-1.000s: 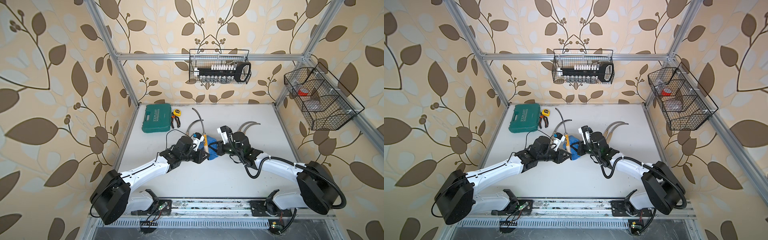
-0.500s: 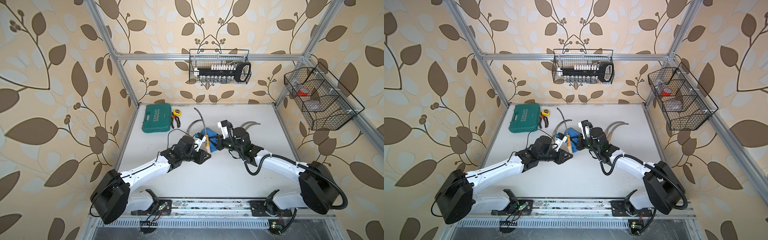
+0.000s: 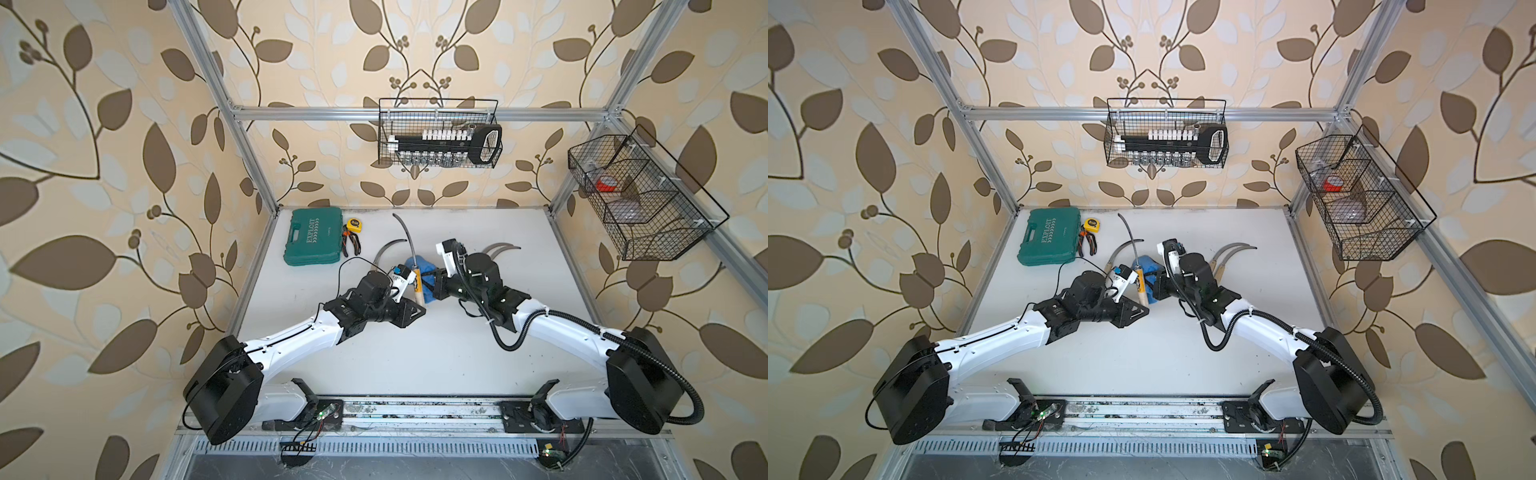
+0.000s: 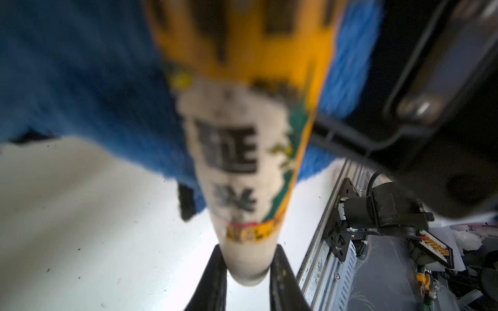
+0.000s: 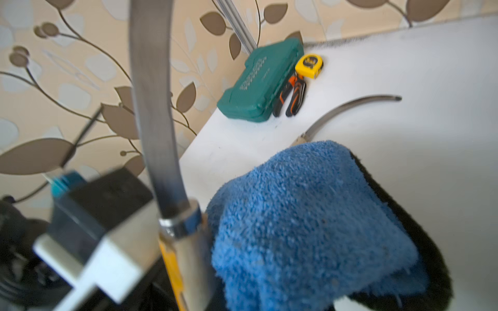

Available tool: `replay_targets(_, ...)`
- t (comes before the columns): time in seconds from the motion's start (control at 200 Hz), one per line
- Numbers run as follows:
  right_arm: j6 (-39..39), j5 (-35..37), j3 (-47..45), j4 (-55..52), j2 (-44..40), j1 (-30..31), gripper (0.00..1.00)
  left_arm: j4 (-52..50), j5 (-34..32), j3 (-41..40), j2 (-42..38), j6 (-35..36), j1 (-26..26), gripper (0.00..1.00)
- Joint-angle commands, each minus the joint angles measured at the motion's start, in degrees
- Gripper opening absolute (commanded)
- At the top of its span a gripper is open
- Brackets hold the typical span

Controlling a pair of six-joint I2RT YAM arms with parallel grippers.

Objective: Wipe small sickles with rags
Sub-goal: Wipe the small sickle.

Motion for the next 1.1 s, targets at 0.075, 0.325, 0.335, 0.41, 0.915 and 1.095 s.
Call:
replay_targets(0.075,-0.4,-1.8,3.2,1.0,0.7,-0.1,0.00,0.8,1.0,1.8,-1.1,1.5,-1.0,0.00)
replay_targets(0.325,1.6,0.9,-9.7,7.0,-2.3,2.2,0.00,0.1,0.1,2.4,-1.1,2.1,-1.0,0.00)
replay_targets(0.335,1.7,1.1,-10.1,7.2,-2.4,2.4,0.00,0.1,0.1,2.4,-1.1,2.2,-1.0,0.00)
replay_targets(0.41,2.0,2.6,-12.1,7.6,-3.0,3.6,0.00,0.1,0.1,2.7,-0.4,2.1,-1.0,0.00)
replay_targets(0.915,0.7,1.8,-5.7,2.7,-2.5,-3.8,0.00,-3.9,-2.4,2.5,1.0,3.9,-2.8,0.00)
replay_targets(1.095,1.0,2.3,-3.1,1.5,0.4,-3.7,0.00,-7.3,-7.3,4.1,3.4,3.4,-3.7,0.00)
